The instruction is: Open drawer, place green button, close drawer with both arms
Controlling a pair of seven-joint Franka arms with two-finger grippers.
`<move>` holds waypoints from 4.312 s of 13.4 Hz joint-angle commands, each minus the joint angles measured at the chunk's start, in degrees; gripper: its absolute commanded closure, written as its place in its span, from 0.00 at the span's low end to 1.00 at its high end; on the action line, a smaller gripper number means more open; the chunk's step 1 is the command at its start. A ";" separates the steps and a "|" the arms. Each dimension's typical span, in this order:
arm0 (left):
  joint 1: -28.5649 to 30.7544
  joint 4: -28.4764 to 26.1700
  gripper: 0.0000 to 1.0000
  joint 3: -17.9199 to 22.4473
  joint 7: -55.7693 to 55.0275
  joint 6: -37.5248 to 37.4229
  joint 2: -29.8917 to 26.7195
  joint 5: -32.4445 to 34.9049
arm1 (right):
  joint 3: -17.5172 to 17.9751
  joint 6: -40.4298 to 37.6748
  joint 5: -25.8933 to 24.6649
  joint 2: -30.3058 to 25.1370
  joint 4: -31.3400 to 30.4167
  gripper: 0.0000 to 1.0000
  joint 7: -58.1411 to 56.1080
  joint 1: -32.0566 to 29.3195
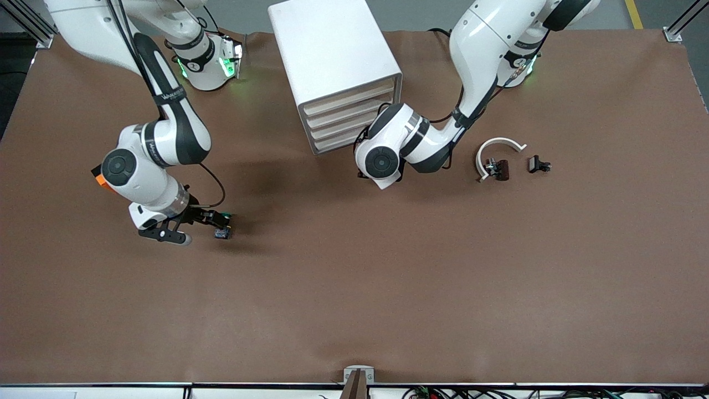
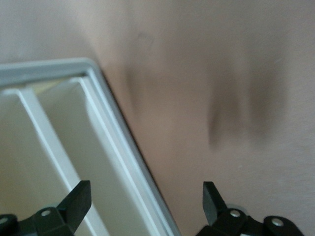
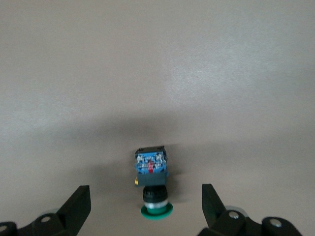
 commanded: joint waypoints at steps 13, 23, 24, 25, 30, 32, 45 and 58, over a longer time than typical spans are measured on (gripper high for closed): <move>5.93 1.60 0.39 0.63 -6.41 -14.16 6.14 -24.10 | -0.65 6.63 -0.75 9.54 2.34 1.00 0.04 2.10; 5.93 1.52 0.54 0.63 -6.32 -18.47 8.78 -26.04 | -0.65 6.02 -0.83 9.45 2.43 1.00 -0.04 2.46; 5.67 1.60 0.55 0.63 -6.06 -19.00 8.78 -26.04 | -0.74 6.02 -0.83 9.45 2.43 1.00 0.04 2.46; 5.41 1.60 0.55 0.63 -6.05 -19.00 9.13 -26.04 | -0.74 5.93 -0.83 9.45 2.52 1.00 -0.04 2.46; 4.53 1.60 0.92 0.55 -5.97 -18.92 10.18 -26.04 | -0.74 3.48 -0.83 9.01 3.83 1.00 -0.13 2.10; 4.44 1.60 0.93 0.55 -5.79 -18.92 10.62 -25.95 | -0.74 0.23 -0.83 8.57 5.06 1.00 0.04 2.02; 8.38 8.28 0.98 6.26 -5.44 -18.92 10.80 -25.07 | -0.74 -24.90 -0.75 -1.53 12.18 1.00 7.24 1.40; 13.13 19.78 0.00 7.14 -2.80 -23.31 8.78 -22.00 | -0.03 -40.74 -0.57 -6.81 20.79 1.00 41.05 12.28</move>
